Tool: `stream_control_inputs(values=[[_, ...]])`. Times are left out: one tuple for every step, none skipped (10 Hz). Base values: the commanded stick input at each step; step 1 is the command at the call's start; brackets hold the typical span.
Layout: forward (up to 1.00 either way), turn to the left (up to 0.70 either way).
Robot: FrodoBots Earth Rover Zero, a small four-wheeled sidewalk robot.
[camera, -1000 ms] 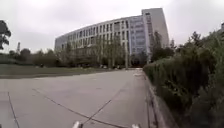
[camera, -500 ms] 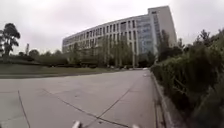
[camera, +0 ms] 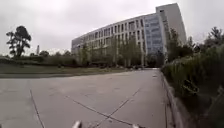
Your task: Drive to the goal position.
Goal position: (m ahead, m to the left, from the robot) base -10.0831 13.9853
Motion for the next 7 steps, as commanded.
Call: stream_control_inputs(values=[[0.0, 0.7], [0.0, 0.7], [0.0, 0.7], [0.0, 0.7], [0.0, 0.7], [0.0, 0.7], [0.0, 0.7]])
